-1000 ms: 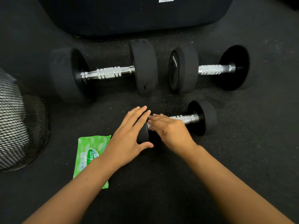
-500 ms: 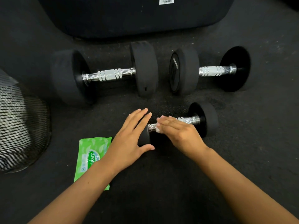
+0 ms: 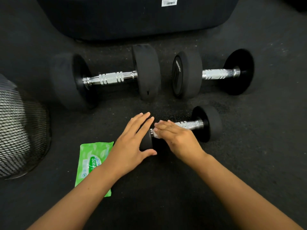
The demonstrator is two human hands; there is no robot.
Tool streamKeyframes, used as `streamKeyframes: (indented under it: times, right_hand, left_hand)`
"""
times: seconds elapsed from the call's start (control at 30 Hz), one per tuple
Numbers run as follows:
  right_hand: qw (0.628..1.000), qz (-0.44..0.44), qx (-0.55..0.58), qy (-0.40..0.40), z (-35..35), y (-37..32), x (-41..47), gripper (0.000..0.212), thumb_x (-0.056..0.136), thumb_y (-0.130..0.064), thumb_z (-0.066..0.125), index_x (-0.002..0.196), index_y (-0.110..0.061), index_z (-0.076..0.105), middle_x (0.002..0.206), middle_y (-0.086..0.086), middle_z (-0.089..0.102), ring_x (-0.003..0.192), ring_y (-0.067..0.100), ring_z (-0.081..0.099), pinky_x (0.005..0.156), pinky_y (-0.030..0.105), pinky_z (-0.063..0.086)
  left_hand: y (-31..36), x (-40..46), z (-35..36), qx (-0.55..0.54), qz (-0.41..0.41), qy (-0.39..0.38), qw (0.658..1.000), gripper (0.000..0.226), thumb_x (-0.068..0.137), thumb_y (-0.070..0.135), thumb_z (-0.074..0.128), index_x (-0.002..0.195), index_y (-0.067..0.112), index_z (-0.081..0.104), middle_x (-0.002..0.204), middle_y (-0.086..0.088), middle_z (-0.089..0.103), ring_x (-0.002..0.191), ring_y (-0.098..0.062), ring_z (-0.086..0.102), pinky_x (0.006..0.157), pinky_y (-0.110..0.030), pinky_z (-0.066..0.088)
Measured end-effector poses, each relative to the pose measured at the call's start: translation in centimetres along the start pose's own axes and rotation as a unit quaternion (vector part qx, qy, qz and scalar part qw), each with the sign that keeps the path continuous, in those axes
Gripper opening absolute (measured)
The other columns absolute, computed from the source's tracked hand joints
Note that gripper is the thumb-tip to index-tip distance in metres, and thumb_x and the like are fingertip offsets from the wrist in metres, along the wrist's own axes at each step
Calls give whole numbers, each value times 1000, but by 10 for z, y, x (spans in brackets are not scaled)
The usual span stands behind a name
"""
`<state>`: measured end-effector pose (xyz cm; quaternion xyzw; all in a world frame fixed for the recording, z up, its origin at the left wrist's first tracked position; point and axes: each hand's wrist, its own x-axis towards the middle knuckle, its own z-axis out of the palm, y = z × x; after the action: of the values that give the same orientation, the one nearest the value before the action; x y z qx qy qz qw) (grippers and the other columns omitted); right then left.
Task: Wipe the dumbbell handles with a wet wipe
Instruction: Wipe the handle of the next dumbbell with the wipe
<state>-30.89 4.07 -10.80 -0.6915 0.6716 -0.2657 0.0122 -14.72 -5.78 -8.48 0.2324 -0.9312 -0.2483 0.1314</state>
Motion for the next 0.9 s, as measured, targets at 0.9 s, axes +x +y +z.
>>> streamKeyframes:
  times: [0.9]
  right_hand:
    - [988, 139, 35, -55, -35, 6, -4, 25, 79, -6, 55, 99, -5, 70, 103, 12, 70, 98, 25, 66, 90, 39, 50]
  left_hand:
    - [0, -2, -2, 10, -4, -12, 1000, 98, 64, 40, 80, 145, 19, 29, 151, 6, 25, 141, -11, 15, 113, -17, 7]
